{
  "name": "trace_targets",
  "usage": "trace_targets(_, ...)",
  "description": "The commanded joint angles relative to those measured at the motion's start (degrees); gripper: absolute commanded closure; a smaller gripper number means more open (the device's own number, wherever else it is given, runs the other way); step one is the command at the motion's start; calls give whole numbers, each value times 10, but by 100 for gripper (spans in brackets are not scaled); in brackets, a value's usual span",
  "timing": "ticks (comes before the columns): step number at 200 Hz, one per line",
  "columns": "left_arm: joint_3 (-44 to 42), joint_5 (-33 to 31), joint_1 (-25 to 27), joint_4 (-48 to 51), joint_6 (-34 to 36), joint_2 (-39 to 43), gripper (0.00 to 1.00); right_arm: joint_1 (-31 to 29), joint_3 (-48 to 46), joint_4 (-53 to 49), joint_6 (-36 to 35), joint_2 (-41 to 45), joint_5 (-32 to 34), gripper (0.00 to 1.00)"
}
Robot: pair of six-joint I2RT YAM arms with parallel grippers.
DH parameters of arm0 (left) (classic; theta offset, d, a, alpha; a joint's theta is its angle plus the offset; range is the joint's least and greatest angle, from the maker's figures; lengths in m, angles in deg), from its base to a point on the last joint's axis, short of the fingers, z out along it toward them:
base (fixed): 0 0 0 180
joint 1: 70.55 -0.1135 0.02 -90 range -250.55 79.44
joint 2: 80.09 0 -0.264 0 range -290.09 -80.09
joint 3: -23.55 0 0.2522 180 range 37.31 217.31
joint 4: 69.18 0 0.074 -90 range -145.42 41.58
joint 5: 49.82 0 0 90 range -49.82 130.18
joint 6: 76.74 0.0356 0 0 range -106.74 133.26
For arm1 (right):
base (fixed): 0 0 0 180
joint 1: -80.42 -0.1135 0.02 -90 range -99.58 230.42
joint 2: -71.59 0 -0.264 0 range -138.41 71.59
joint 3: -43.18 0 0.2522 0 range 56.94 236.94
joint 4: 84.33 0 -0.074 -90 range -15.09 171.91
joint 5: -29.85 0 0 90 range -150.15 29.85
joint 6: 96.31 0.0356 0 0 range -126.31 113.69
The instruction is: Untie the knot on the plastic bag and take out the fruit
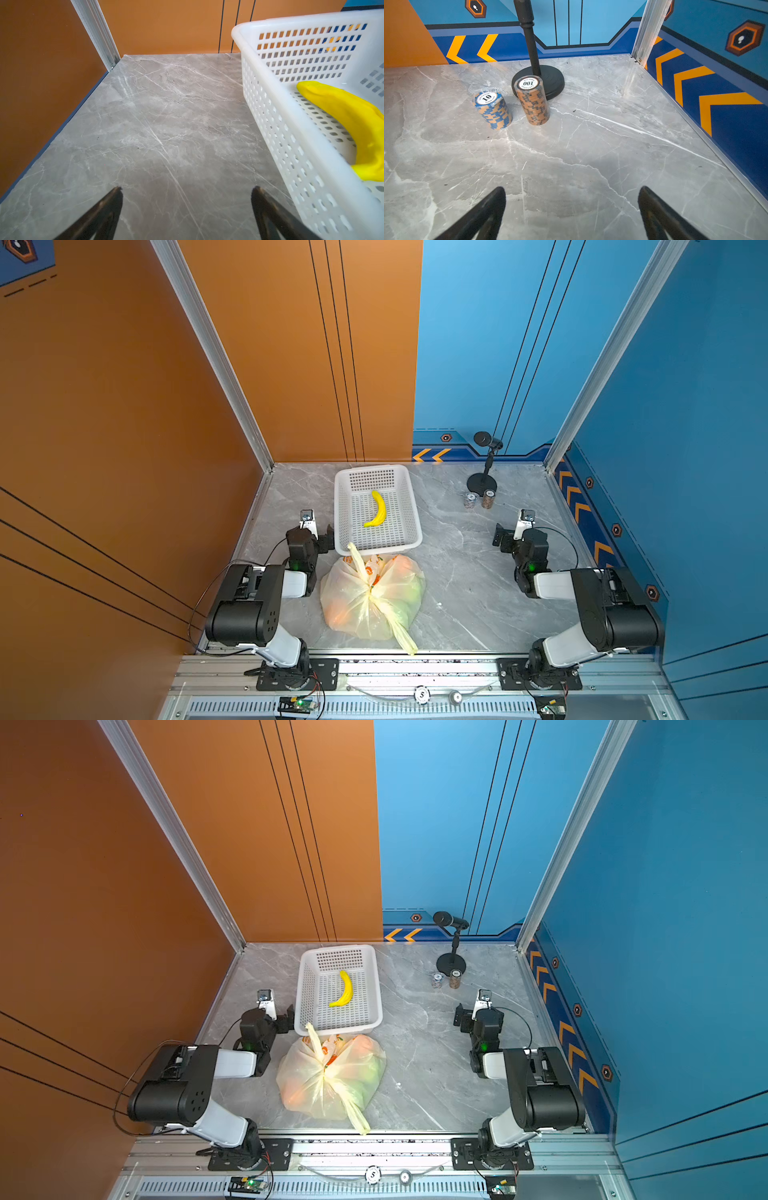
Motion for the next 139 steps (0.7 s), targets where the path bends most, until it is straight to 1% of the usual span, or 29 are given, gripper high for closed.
trace_targets(1, -1, 7, 4, 2, 2, 4, 3, 2, 8, -14, -4, 3, -3, 0)
trace_targets(123, -3, 15, 0, 3, -1, 5, 3, 2, 8, -13, -3, 3, -4, 0)
trace_targets(134, -3, 27, -3, 2, -1, 5, 3, 2, 8, -12, -3, 3, -3, 0)
trace_targets(139, -2, 44, -5, 3, 2, 5, 3, 2, 7, -11, -3, 4, -3, 0)
